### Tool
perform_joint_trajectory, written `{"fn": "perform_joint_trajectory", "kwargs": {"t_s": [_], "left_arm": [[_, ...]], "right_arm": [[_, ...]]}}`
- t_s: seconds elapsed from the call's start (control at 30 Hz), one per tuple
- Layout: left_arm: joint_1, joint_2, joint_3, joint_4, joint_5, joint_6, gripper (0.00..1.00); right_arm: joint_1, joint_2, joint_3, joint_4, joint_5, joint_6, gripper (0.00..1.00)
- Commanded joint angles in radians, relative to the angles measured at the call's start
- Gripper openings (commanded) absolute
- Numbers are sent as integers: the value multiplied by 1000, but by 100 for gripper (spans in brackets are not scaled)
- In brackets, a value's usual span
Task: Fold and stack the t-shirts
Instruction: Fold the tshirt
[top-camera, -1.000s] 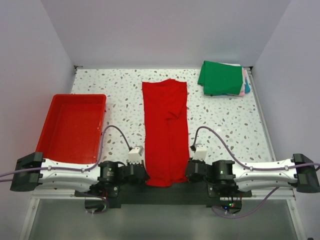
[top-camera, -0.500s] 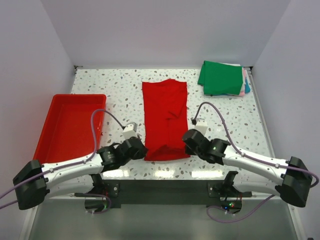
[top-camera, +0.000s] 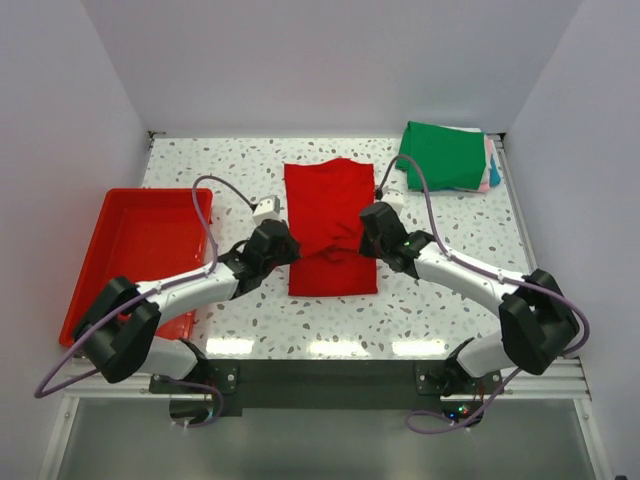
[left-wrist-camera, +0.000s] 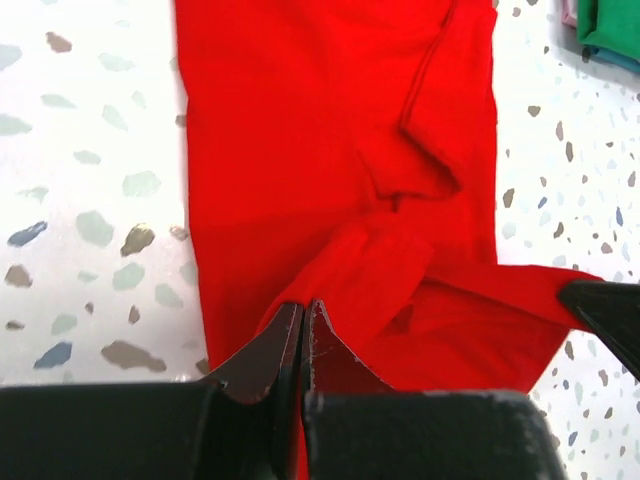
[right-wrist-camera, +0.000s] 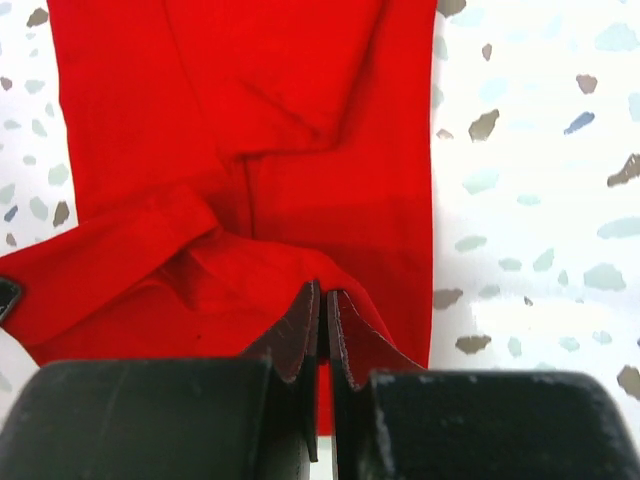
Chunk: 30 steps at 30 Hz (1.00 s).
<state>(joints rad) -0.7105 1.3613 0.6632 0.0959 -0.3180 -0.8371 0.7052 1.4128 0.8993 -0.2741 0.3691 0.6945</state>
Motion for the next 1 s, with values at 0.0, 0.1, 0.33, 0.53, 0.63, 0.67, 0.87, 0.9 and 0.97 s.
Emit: {"fn": "perform_joint_trajectory", "kwargs": {"t_s": [0.0, 0.1, 0.33, 0.53, 0.63, 0.67, 0.87, 0.9, 0.97], "left_arm": [[35, 42, 65, 108, 48, 69, 0], [58, 62, 79, 116, 72, 72, 0], [92, 42, 95, 119, 111, 93, 0], [120, 90, 153, 116, 146, 115, 0], [146, 139, 179, 126, 171, 112, 0], [167, 154, 197, 133, 181, 113, 0], [264, 297, 280, 149, 310, 127, 51], [288, 297, 286, 151, 330, 127, 55], [299, 268, 288, 130, 341, 130, 61]], "right_arm": [[-38, 47, 73, 93, -45, -56, 0], [-64, 63, 82, 107, -70, -59, 0], [-114, 38, 98, 105, -90, -70, 0], [-159, 63, 154, 89, -122, -84, 0], [-182, 103, 184, 85, -137, -84, 0], [-190, 135, 191, 87, -151, -85, 0], [-273, 316, 364, 15, -266, -134, 42], [-282, 330, 389, -17, -283, -144, 50], [-297, 338, 423, -43, -286, -167, 64]]}}
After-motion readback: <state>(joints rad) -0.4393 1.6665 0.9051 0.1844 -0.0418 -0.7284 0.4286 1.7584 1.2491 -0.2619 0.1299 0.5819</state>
